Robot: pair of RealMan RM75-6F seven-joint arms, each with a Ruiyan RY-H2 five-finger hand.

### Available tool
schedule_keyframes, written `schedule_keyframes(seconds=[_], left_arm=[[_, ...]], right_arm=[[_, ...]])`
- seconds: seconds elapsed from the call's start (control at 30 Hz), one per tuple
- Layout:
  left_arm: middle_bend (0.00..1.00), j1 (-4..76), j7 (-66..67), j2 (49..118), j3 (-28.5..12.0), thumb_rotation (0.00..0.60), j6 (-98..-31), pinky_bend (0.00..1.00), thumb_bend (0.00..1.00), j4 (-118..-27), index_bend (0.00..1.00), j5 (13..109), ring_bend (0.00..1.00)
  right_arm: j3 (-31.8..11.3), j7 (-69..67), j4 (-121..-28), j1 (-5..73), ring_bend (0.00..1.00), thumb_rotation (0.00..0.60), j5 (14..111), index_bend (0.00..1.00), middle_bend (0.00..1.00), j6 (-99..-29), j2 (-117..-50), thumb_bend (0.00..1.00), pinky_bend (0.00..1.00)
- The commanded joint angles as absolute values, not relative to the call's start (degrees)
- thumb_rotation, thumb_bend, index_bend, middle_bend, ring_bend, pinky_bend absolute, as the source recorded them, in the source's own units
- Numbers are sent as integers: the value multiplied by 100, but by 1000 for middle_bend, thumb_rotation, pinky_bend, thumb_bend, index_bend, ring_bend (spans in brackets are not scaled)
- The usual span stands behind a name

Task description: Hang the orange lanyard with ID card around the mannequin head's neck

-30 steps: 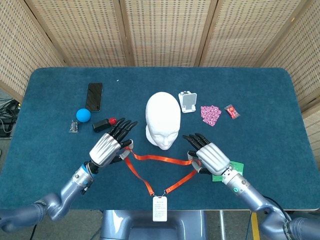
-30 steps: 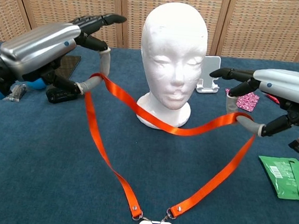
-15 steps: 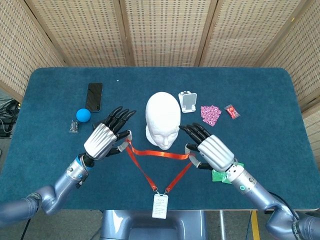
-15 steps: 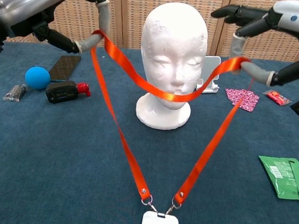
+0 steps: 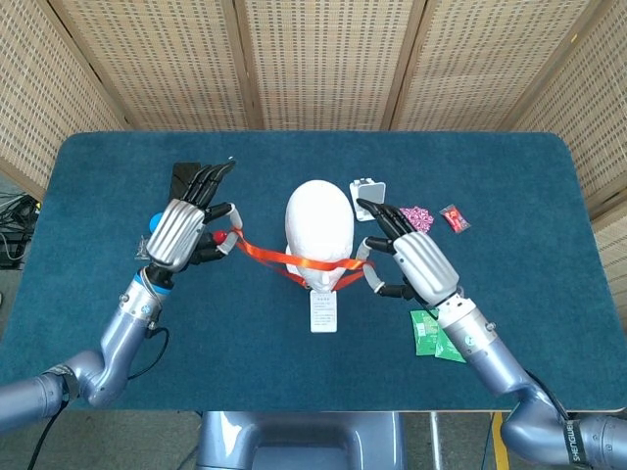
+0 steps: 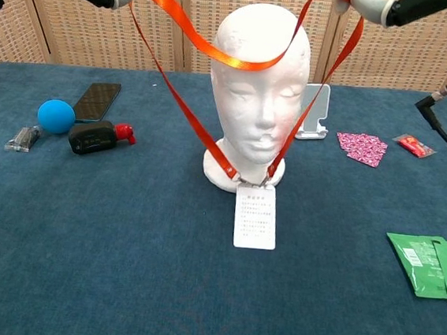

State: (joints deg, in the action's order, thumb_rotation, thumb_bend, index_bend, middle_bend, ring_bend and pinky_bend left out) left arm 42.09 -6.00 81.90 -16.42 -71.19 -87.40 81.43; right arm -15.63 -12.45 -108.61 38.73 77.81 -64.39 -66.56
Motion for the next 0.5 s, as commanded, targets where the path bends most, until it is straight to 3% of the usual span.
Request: schedule_keyframes(seconds=[0.03, 0.5], left_arm=[[0, 4258, -672, 8143, -1767, 600, -6984, 0, 443, -8809, 689, 7929, 0], [0, 4691, -613, 8114, -2385, 600, -5876, 0, 435, -8643, 658, 6273, 0]], right_arm=[[-1774, -1244, -10903, 3998, 0, 600, 7484, 698, 90, -6309, -6674, 782, 0], [-2651, -1158, -10511, 4575, 0, 600, 5475, 697, 110, -5707, -6784, 782, 0]])
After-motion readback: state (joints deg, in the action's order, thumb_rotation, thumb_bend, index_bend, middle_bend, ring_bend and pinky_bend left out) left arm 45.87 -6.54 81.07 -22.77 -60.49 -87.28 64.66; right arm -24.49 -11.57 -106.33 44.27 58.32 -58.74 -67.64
